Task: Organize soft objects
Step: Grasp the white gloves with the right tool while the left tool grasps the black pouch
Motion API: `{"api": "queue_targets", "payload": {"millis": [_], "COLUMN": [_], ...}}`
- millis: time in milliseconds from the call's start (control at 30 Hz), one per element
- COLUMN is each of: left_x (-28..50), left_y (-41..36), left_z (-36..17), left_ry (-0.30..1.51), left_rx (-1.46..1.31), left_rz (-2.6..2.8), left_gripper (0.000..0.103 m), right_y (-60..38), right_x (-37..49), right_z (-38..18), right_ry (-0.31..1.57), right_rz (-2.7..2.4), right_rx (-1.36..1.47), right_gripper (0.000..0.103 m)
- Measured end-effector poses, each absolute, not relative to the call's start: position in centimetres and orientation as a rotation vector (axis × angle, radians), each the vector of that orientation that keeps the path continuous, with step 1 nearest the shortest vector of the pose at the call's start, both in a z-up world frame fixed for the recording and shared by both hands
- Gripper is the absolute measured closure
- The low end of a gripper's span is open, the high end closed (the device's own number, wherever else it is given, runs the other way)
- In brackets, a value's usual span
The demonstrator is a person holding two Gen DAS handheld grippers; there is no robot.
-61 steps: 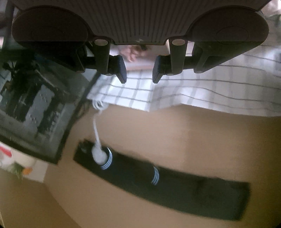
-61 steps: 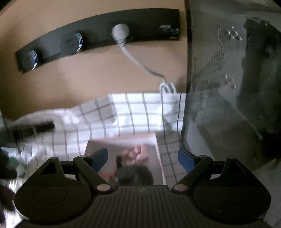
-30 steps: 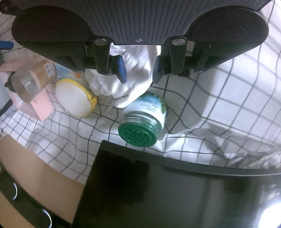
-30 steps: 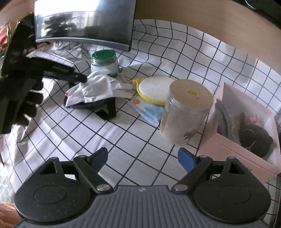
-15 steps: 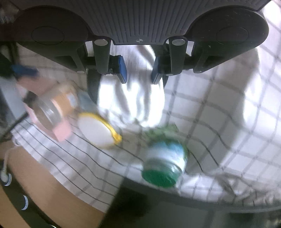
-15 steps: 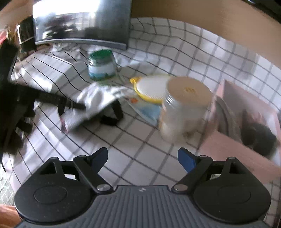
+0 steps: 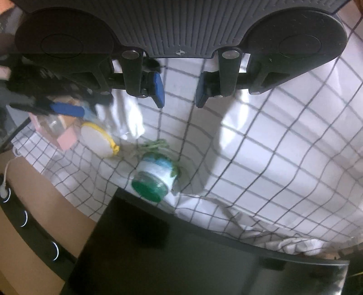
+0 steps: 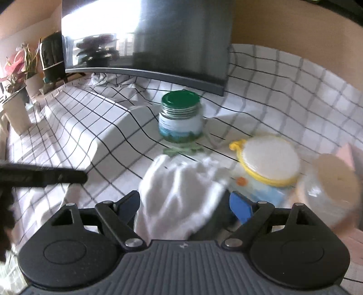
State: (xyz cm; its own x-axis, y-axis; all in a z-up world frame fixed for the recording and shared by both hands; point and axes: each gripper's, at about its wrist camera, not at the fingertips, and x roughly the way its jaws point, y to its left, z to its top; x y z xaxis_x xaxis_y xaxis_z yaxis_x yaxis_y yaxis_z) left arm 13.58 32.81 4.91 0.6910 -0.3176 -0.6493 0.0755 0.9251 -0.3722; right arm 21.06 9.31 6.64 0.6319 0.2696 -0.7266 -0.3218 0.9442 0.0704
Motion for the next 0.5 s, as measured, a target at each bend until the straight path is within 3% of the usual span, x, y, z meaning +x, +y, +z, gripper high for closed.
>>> {"api": "queue_targets", "payload": {"millis": [67,133,167,200,500], "left_x": [12.9,12.3,12.1,12.1,14.9], "left_y": [33.1,33.3,33.2,32.9,30.0], "left_z": [4.4,4.1,4.1,4.1,4.8], "left_ry": [0.803,0.821,0.825,0.827,0.777], "left_rx": [-0.367,-0.387,-0.374,-0.353,-0.326], "left_rz": [-0.216,-0.259,-0.28,-0.298,-0.438], "left_gripper": [0.07,0.07,0.07,0.07,0.07], "right_y": [10.1,10.8,11.2,11.8,8.0], "right_x": [21.9,22.3,22.2,22.2,19.7], "right_z": [5.4,4.6,4.6,4.8,13.2], "right_ry": [0.846,0.879,0.874,0.876,0.725], "right_rz": [0.327,0.361,0.379,0.39,0.332], "right_rx": [-0.061,-0.073,-0.097,-0.13,-0.129], "right_gripper": [0.031,0.072,0.079,0.094,0.096]}}
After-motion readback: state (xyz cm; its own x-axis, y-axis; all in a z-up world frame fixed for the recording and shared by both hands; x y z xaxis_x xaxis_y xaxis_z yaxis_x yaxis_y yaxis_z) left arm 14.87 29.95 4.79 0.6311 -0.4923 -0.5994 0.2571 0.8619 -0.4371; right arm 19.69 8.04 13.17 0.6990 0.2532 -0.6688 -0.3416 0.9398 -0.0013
